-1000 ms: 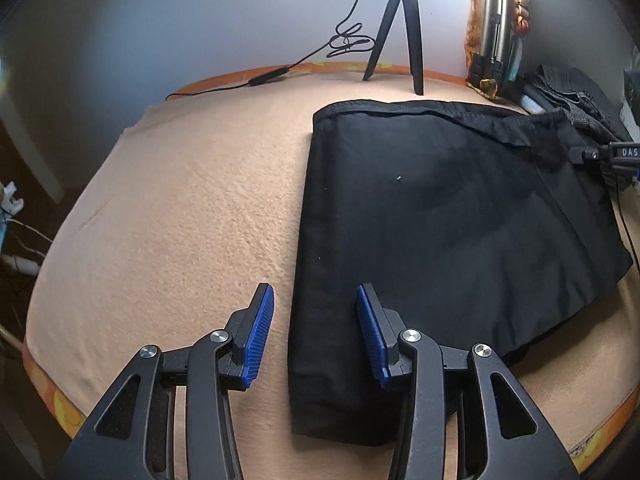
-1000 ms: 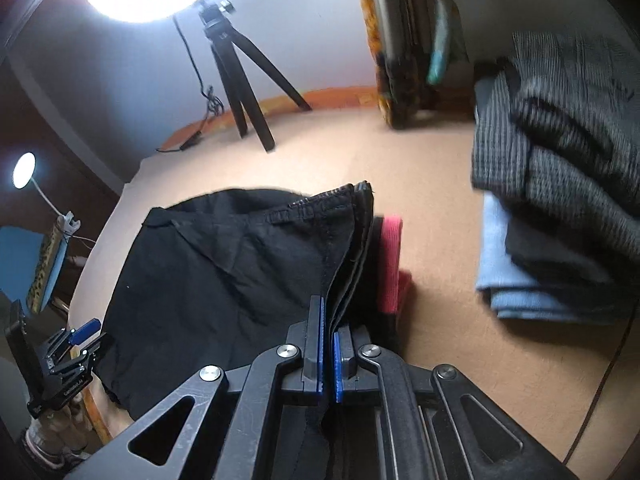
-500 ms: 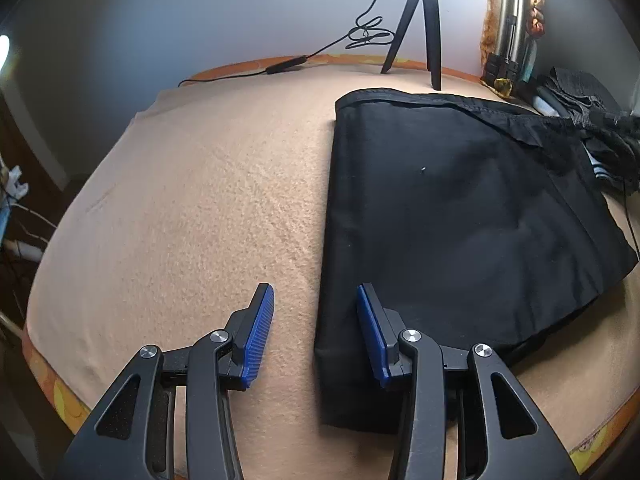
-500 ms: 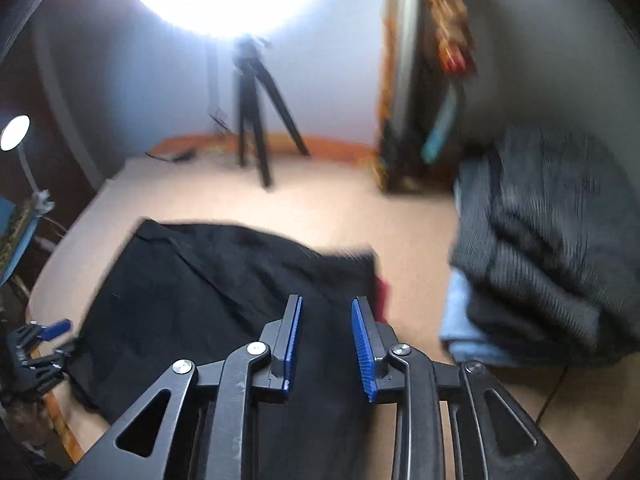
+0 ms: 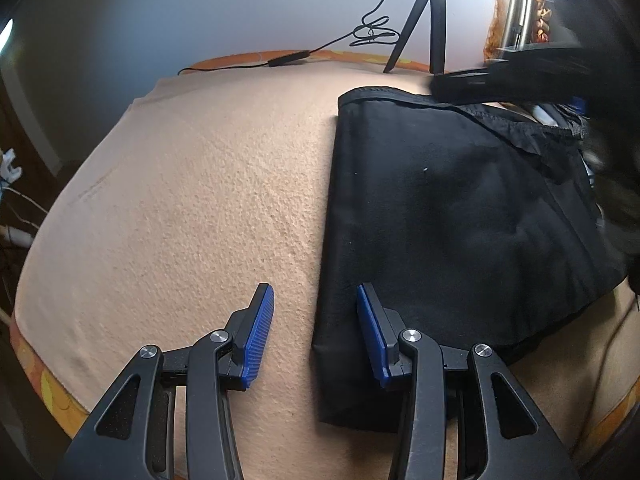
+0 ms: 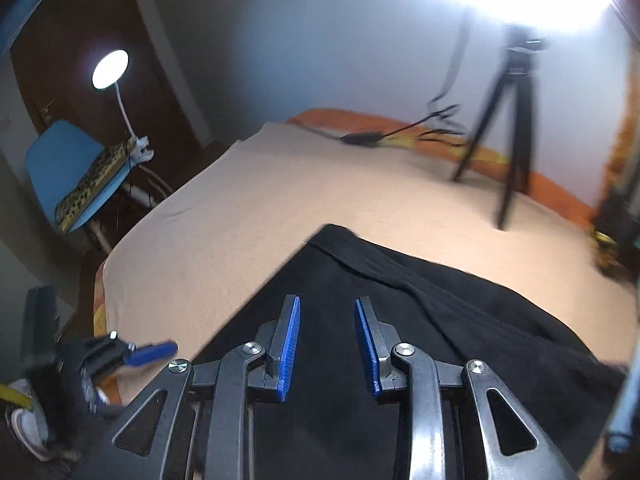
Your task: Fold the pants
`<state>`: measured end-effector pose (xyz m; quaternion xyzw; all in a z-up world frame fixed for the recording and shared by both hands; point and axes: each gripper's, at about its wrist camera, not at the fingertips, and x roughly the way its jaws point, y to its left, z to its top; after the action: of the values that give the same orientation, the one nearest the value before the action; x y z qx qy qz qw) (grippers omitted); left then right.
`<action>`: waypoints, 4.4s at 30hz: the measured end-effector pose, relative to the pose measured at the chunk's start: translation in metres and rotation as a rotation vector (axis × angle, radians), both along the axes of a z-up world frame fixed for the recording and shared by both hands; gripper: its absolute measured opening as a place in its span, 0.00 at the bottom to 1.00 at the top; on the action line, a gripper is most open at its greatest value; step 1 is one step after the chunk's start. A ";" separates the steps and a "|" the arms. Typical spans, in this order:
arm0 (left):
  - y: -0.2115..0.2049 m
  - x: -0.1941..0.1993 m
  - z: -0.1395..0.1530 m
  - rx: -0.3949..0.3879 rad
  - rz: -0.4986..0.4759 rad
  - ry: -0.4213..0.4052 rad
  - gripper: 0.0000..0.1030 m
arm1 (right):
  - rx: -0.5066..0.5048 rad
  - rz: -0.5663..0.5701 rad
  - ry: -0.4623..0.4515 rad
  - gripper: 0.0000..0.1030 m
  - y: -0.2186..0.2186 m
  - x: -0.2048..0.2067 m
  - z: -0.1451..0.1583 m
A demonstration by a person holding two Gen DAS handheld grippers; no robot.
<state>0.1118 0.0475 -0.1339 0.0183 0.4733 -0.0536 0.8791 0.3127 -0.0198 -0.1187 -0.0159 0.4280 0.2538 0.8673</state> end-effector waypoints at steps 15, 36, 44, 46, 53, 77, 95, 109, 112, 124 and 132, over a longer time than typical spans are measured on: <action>0.011 -0.002 0.003 -0.150 0.014 0.051 0.41 | -0.111 -0.022 0.098 0.26 0.052 0.063 -0.050; 0.025 -0.005 0.007 -0.289 0.062 0.070 0.41 | -0.200 -0.059 0.258 0.53 0.088 0.051 -0.038; 0.036 -0.001 0.007 -0.349 0.085 0.084 0.41 | -0.363 -0.048 0.287 0.54 0.117 0.050 -0.051; 0.036 -0.002 0.008 -0.346 0.082 0.084 0.41 | -0.374 -0.056 0.294 0.54 0.119 0.051 -0.052; 0.030 -0.003 0.013 -0.289 0.075 0.067 0.41 | -0.377 -0.056 0.289 0.36 0.113 0.051 -0.053; 0.001 0.012 0.002 -0.253 0.028 0.074 0.55 | -0.004 -0.073 0.245 0.00 0.046 0.018 -0.015; -0.026 -0.004 0.027 -0.273 -0.037 -0.069 0.08 | 0.054 -0.082 0.234 0.29 0.027 0.026 0.004; -0.042 -0.014 0.039 -0.247 -0.097 -0.122 0.07 | -0.162 -0.104 0.288 0.38 0.064 0.059 -0.016; -0.045 -0.014 0.042 -0.256 -0.103 -0.125 0.07 | -0.154 -0.098 0.271 0.23 0.062 0.057 -0.016; -0.073 -0.024 0.061 -0.251 -0.161 -0.169 0.07 | 0.062 -0.133 0.194 0.05 0.010 0.032 0.016; -0.078 -0.016 0.064 -0.242 -0.184 -0.178 0.07 | 0.115 -0.153 0.163 0.04 -0.011 0.022 0.026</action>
<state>0.0963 -0.0310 -0.0701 -0.0396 0.3801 -0.1888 0.9046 0.3352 -0.0303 -0.0928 0.0871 0.4816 0.2115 0.8460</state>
